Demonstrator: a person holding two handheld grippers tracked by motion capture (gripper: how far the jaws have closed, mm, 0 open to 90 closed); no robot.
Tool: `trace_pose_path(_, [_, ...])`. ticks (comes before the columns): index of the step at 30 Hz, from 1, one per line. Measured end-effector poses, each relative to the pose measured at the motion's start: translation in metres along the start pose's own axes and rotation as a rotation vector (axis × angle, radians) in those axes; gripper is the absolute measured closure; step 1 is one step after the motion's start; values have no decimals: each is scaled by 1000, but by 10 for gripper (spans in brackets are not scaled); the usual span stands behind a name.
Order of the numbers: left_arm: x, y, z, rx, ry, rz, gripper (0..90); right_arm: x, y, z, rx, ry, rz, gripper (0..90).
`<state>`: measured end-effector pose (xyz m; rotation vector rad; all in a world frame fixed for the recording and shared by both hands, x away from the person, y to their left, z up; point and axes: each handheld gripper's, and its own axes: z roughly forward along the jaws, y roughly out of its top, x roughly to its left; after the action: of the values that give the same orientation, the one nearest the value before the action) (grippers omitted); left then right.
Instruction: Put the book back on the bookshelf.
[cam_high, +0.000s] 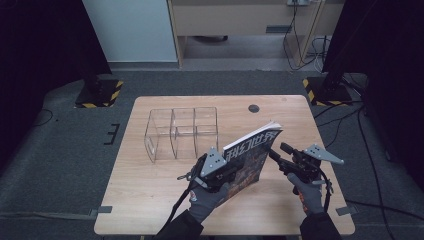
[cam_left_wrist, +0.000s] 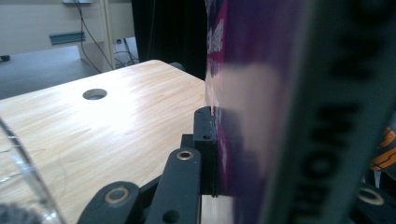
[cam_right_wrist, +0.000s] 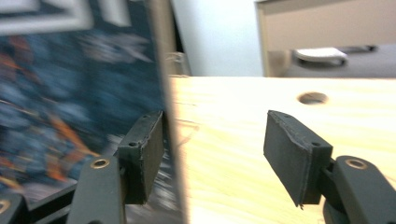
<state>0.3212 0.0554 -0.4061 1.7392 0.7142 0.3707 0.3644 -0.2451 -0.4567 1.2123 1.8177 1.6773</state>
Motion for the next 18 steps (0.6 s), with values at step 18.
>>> trace_pose_path(18, [23,24,-65,-39,49,-33,817,-15,-15,5,106,-186,-19,214])
